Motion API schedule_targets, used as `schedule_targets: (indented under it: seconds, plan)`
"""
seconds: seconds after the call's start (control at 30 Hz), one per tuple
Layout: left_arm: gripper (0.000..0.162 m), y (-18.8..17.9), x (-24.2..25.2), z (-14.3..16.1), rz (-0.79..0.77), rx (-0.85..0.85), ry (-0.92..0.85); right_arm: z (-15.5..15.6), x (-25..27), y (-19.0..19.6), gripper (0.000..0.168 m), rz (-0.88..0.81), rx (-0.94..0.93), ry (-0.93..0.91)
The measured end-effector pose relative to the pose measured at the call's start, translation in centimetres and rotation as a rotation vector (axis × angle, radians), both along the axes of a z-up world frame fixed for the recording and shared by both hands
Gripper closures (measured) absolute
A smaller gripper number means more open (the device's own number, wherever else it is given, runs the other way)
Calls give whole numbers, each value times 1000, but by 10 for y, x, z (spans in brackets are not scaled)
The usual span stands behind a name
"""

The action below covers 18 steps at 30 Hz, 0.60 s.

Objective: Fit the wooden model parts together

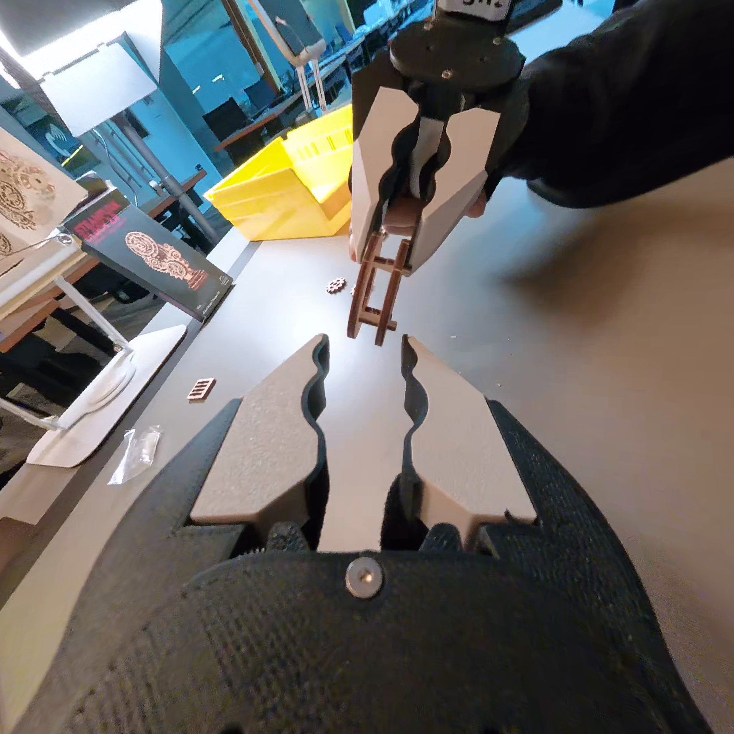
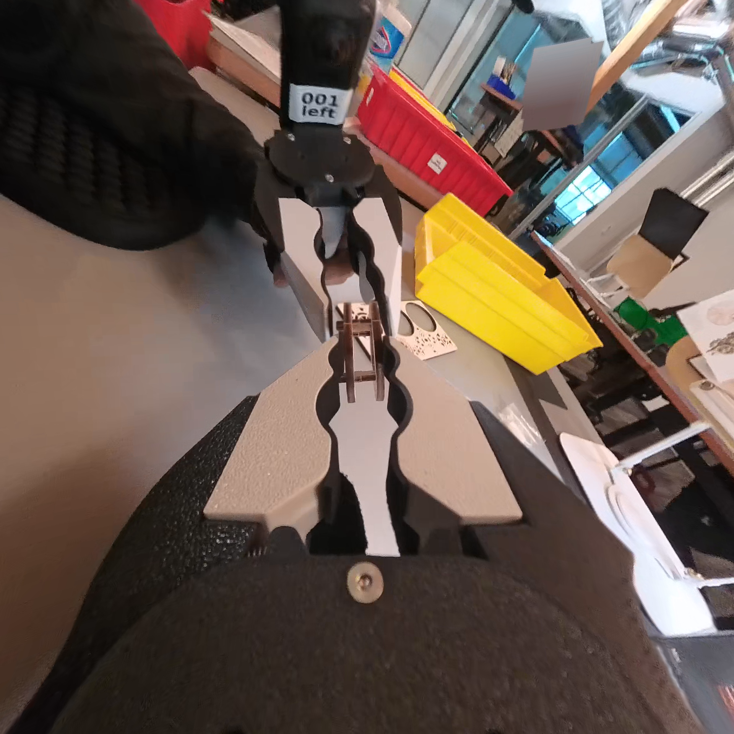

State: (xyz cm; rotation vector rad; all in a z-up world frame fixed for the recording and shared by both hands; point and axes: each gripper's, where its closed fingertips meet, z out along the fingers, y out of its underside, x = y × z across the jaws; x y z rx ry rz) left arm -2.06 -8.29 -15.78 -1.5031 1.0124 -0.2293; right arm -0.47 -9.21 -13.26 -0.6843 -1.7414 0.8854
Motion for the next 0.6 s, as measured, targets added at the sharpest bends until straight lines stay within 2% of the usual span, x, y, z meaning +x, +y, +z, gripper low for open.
schedule_targets:
  seconds: [0.17,0.27,0.4,0.6]
  plan:
    - [144,-6,5,9,-8,92,46,8,2,-7,152,4,52,41]
    - [144,-7,3,15,7,133,78,5,1,2,151,-42,99,29]
    - [145,-5,2,8,37,175,198,-6,-1,3,150,-53,146,-5]
    - [145,3,-5,-2,103,196,324,-16,-4,2,138,-66,200,-54]
